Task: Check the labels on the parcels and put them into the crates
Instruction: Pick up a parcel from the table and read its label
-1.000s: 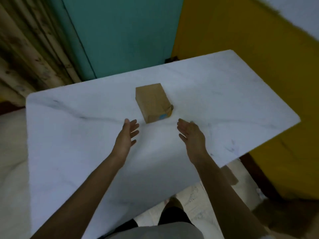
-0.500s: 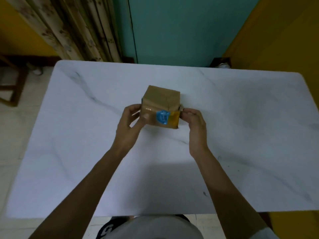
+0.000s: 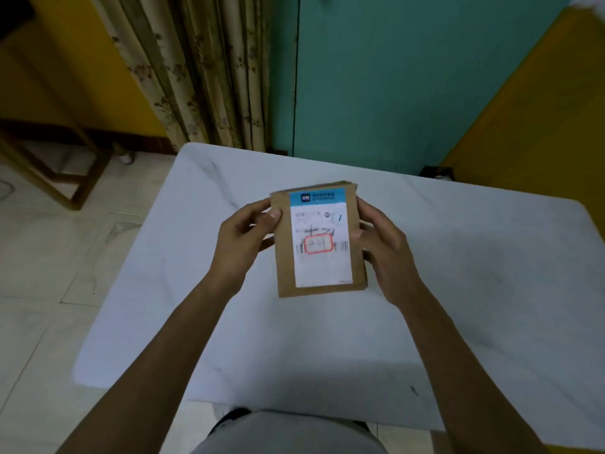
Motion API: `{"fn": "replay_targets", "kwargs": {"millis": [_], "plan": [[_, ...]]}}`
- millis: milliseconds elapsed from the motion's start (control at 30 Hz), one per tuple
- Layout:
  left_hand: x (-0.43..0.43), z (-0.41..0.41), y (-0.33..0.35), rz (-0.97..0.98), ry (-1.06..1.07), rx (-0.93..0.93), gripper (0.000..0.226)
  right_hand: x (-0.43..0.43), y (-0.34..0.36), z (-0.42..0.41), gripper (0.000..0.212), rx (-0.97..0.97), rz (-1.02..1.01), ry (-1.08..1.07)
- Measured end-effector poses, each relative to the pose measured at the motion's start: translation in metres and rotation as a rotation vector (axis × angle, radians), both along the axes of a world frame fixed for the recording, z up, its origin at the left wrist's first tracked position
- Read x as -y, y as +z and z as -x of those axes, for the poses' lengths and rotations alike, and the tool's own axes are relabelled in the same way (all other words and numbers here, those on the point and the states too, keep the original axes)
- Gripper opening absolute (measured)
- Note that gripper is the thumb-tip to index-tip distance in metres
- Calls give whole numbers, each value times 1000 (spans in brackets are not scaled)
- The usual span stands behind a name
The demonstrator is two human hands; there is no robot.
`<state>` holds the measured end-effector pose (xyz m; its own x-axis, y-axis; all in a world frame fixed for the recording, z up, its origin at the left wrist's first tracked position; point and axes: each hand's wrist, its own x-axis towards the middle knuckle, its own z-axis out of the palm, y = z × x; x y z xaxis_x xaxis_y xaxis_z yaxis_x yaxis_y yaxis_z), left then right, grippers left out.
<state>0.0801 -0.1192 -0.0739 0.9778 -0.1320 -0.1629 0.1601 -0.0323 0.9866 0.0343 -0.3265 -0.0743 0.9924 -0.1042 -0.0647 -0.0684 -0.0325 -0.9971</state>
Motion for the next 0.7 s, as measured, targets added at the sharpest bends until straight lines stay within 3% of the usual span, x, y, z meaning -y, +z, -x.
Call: {"fn": "replay_targets", "kwargs": {"millis": [200, 267, 333, 467, 600, 700], "plan": [[-50, 16, 6, 178, -132, -173, 63, -62, -2, 7, 36, -110, -262, -131], [-67, 20, 7, 236, -72, -201, 66, -83, 1, 8, 48, -146, -366, -161], [-84, 24, 10, 292, 38, -182, 61, -104, 2, 10, 60, -188, -428, -110], [-119, 32, 18, 259, 118, -72, 69, -146, -4, 19, 53, -345, -543, -12], [-143, 43, 31, 376, 86, -29, 51, -172, -7, 30, 55, -491, -945, -36], [-148, 57, 38, 331, 79, 49, 41, -179, -13, 38, 65, -581, -1089, 42]]}}
